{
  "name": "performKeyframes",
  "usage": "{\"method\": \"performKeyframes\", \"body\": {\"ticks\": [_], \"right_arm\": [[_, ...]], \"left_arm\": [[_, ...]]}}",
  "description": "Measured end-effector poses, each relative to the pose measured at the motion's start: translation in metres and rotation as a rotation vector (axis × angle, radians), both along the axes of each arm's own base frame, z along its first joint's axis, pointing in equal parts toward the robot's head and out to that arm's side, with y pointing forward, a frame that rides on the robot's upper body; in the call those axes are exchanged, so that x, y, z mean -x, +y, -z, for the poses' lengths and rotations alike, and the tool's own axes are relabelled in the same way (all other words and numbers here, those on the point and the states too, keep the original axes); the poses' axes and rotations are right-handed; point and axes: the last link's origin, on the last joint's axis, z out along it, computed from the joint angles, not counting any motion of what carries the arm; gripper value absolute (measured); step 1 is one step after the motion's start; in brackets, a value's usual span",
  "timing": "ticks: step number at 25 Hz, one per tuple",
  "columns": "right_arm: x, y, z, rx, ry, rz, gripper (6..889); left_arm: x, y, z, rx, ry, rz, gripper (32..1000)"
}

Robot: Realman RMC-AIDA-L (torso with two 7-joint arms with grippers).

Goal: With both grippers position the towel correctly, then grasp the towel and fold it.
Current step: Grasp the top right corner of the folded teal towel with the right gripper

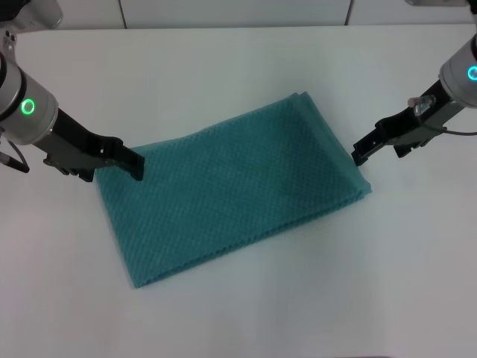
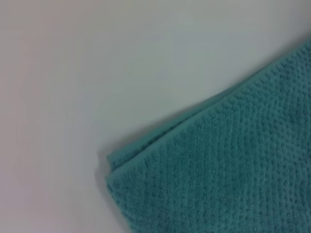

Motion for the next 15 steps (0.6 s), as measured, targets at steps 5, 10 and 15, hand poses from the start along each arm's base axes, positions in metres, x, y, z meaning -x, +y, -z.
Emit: {"method": "performKeyframes", "body": {"ticks": [5,10,15], "right_arm": [[0.0,-0.0001,0.0,0.001,0.0,0.0,865],[0.0002,-0.0002,0.0001,0.001,0.002,0.001,864],[-0.0007,-0.0006,0.0001,0.0,0.002,0.003,863]], "left_arm": [[-0.0001,0.0002,-0.0002,-0.002,-0.001,0.0,891],[0.0003,0.0003,-0.0003,-0.002,-0.001,0.0,889],[-0.0003,0.0002,0.0005,-0.002,-0.013,-0.001,886]]}}
